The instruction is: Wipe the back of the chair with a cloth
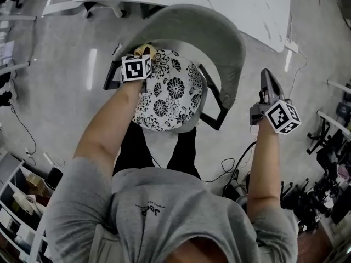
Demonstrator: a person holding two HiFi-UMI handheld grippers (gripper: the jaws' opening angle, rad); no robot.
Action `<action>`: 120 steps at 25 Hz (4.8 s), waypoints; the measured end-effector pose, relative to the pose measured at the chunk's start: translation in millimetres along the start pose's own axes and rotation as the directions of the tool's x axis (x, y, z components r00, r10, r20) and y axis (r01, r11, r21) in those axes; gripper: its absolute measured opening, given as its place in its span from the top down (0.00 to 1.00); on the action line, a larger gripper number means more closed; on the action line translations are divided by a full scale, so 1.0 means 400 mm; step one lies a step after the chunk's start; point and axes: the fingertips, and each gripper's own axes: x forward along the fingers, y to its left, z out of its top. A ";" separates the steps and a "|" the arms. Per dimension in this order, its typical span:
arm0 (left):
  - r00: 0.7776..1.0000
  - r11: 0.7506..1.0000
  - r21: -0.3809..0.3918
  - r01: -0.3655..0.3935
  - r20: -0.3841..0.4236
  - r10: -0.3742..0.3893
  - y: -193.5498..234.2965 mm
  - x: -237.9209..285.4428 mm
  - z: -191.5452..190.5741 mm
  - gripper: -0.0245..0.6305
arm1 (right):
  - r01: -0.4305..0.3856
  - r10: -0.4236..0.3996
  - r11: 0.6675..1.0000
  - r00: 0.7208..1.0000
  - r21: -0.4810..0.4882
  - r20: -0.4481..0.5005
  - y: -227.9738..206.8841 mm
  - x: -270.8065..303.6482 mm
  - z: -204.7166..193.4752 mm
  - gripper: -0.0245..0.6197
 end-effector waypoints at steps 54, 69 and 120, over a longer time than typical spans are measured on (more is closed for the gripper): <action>0.738 0.465 0.615 0.636 -0.311 -0.599 -0.883 0.016 -0.221 0.80 | 0.093 -0.103 0.992 0.989 0.091 0.109 -0.302 -0.244 -0.059 0.96; 0.787 0.650 0.476 0.592 -0.166 -0.595 -0.680 -0.182 -0.180 0.80 | 0.044 -0.045 0.999 0.994 0.009 0.102 -0.136 -0.319 -0.018 0.96; 0.614 0.779 0.539 0.320 0.508 -0.604 -0.393 -1.395 0.567 0.80 | -0.227 0.306 0.900 0.937 -0.371 0.168 0.619 -0.626 0.502 0.96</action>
